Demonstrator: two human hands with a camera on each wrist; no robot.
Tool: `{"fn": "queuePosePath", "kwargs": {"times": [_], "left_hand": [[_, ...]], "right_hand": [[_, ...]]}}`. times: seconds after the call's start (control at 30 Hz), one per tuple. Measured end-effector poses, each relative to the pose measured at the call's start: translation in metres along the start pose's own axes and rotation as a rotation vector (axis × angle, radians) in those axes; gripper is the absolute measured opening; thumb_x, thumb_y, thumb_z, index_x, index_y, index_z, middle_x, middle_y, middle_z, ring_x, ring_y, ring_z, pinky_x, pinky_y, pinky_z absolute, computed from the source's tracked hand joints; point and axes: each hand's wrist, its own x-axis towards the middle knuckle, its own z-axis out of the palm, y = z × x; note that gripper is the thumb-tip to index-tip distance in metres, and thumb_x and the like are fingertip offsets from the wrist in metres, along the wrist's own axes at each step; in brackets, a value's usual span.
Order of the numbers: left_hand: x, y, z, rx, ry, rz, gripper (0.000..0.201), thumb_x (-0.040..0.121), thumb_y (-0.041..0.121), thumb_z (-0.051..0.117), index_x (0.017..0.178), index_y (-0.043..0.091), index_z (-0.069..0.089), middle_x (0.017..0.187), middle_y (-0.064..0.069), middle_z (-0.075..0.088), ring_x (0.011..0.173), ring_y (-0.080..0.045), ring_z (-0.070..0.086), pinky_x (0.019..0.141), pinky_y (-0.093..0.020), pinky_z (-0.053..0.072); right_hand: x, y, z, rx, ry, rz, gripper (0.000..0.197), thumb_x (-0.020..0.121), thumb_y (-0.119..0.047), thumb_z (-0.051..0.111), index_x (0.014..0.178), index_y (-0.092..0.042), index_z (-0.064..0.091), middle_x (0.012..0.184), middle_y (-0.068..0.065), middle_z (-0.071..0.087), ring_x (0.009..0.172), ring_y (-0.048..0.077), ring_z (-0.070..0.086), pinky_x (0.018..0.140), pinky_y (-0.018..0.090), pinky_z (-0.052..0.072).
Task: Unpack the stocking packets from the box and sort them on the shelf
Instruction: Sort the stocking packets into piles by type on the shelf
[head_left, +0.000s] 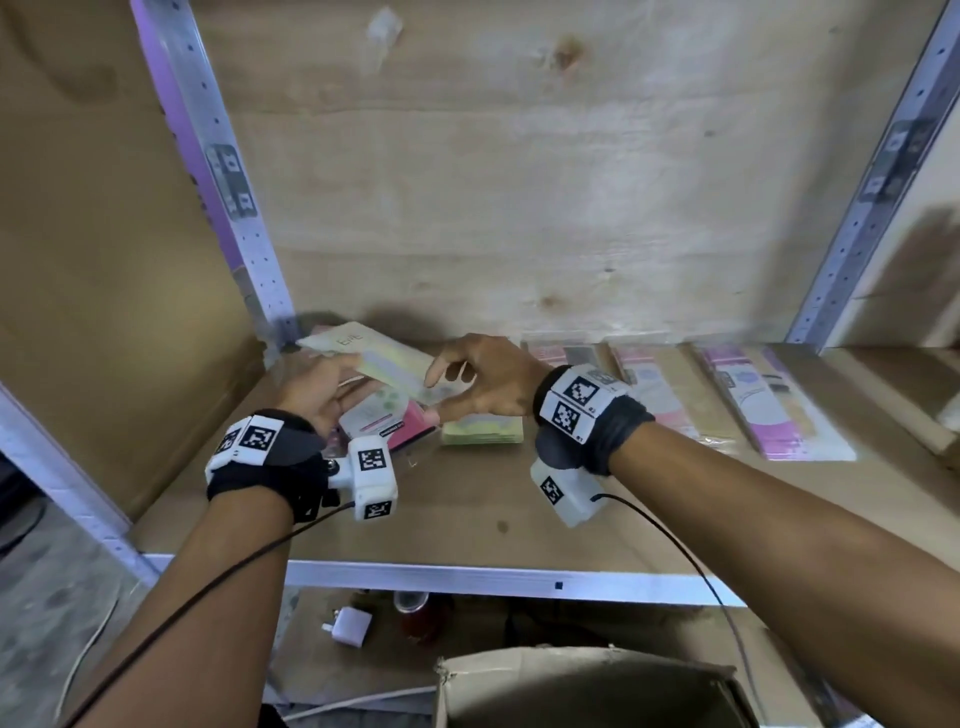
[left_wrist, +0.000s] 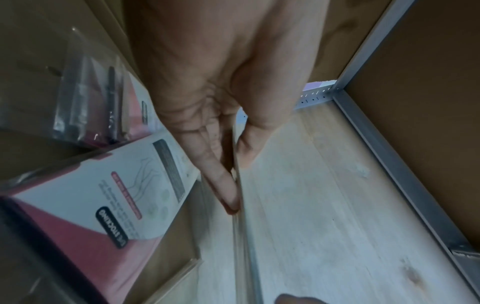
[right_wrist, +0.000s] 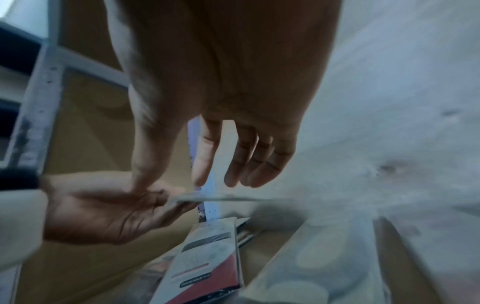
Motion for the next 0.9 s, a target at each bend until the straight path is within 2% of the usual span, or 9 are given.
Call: {"fn": "queuePosePath", "kwargs": {"times": [0.07,0.17,0.27,0.43,0.5,0.6,0.7,0.77,0.9], "left_hand": [[0.0,-0.002,0.004,0.012,-0.045,-0.027,0.014,0.098,0.005,0.056,0.105,0.014,0.064,0.099,-0.007,0.073,0.082,-0.013,0.073,0.072,-0.023,0.062],[-0.003,-0.002,0.009,0.004,-0.149,-0.069,0.014,0.099,0.01,0.057,0.108,0.016,0.065,0.099,-0.005,0.076,0.092,-0.015,0.071,0.081,-0.026,0.06],[-0.003,-0.006,0.014,-0.003,-0.232,-0.056,0.021,0.098,0.008,0.058,0.117,0.014,0.065,0.113,-0.009,0.074,0.104,-0.02,0.069,0.091,-0.032,0.056],[-0.003,-0.015,0.025,0.022,-0.315,-0.035,0.019,0.098,0.015,0.061,0.115,0.014,0.067,0.112,-0.003,0.075,0.1,-0.015,0.07,0.082,-0.024,0.058],[-0.003,-0.019,0.025,-0.004,-0.347,-0.043,0.017,0.097,0.018,0.062,0.112,0.016,0.07,0.112,0.0,0.076,0.097,-0.012,0.072,0.077,-0.019,0.059],[0.0,-0.022,0.024,-0.033,-0.366,-0.074,0.019,0.095,0.02,0.064,0.112,0.016,0.071,0.117,-0.001,0.074,0.098,-0.011,0.073,0.077,-0.018,0.058],[0.006,-0.025,0.031,0.042,-0.327,-0.081,0.027,0.096,0.023,0.064,0.121,0.014,0.066,0.121,-0.005,0.072,0.104,-0.014,0.07,0.088,-0.024,0.056],[0.008,-0.027,0.038,0.142,-0.335,-0.09,0.036,0.095,0.026,0.065,0.127,0.011,0.063,0.122,-0.008,0.072,0.112,-0.019,0.068,0.095,-0.029,0.052],[0.005,-0.036,0.049,0.389,-0.407,-0.102,0.022,0.091,0.017,0.071,0.111,0.007,0.072,0.112,-0.012,0.075,0.094,-0.02,0.074,0.079,-0.026,0.058]], "right_hand": [[-0.002,0.011,-0.005,0.115,0.053,0.082,0.037,0.077,-0.053,0.075,0.104,-0.028,0.07,0.104,-0.006,0.063,0.093,0.009,0.059,0.078,0.023,0.047],[-0.004,0.027,-0.014,0.15,0.158,0.228,0.036,0.089,-0.049,0.065,0.112,-0.02,0.066,0.1,-0.006,0.063,0.093,0.014,0.06,0.075,0.026,0.047],[-0.012,0.04,-0.019,0.315,0.021,0.345,0.033,0.092,-0.032,0.067,0.116,-0.01,0.063,0.102,0.0,0.062,0.093,0.02,0.061,0.076,0.032,0.054],[-0.025,0.048,-0.021,0.522,-0.069,0.33,0.011,0.087,-0.008,0.072,0.092,-0.005,0.062,0.093,0.016,0.058,0.081,0.027,0.053,0.07,0.032,0.045],[-0.029,0.051,-0.019,0.558,-0.142,0.343,0.016,0.088,-0.013,0.072,0.099,-0.007,0.061,0.093,0.013,0.056,0.082,0.022,0.052,0.073,0.029,0.045],[-0.034,0.059,-0.017,0.662,-0.172,0.359,0.016,0.089,-0.016,0.071,0.096,-0.013,0.058,0.079,0.0,0.053,0.063,0.007,0.05,0.064,0.018,0.043],[-0.034,0.064,-0.015,0.696,-0.111,0.395,0.019,0.087,-0.015,0.074,0.097,-0.012,0.058,0.091,0.008,0.053,0.077,0.016,0.048,0.066,0.021,0.043],[-0.03,0.065,-0.015,0.756,-0.043,0.418,0.015,0.086,-0.011,0.075,0.086,-0.012,0.059,0.087,0.008,0.053,0.073,0.017,0.049,0.065,0.023,0.046],[-0.015,0.071,-0.01,0.84,0.092,0.485,0.026,0.083,-0.005,0.076,0.073,-0.013,0.053,0.08,0.008,0.054,0.067,0.015,0.056,0.065,0.026,0.054]]}}
